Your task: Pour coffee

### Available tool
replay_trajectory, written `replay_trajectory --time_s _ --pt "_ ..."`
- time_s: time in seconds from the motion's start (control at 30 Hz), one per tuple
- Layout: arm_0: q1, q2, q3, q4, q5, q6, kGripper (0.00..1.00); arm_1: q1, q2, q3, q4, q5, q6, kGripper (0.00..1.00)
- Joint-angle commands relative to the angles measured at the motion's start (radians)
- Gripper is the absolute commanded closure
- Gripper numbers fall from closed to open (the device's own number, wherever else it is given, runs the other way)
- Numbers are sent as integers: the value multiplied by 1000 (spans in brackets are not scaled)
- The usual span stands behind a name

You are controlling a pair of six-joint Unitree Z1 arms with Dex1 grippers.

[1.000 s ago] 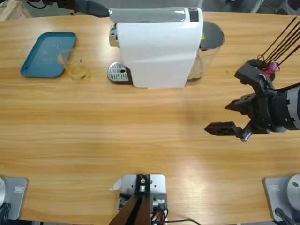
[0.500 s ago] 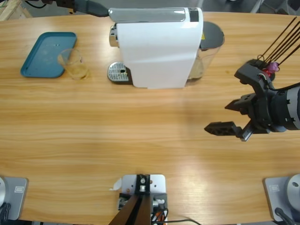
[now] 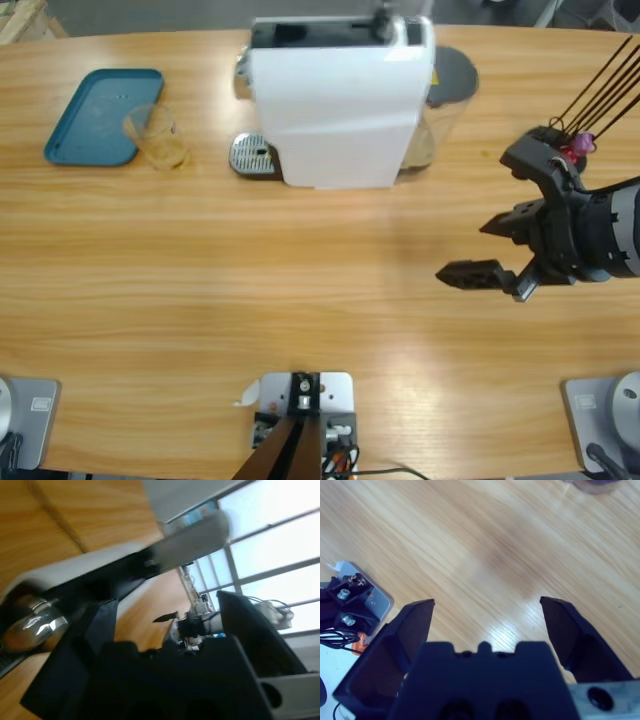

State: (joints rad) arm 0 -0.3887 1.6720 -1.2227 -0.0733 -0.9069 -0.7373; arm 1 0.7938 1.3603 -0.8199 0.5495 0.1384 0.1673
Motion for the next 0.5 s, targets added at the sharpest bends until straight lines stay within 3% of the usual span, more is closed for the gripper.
replay_trajectory --time_s 0.03,0.17,0.33,0.5 --pt "-25 -49 -9 -17 3 -16 147 1 3 31 -11 0 1 41" --pt "-25 -50 28 -17 3 3 147 1 2 31 -11 0 1 41" --pt "-25 -137 149 15 60 138 153 1 -6 31 -11 0 1 41" --pt "-51 -342 188 278 226 449 179 1 -39 33 -11 3 8 27"
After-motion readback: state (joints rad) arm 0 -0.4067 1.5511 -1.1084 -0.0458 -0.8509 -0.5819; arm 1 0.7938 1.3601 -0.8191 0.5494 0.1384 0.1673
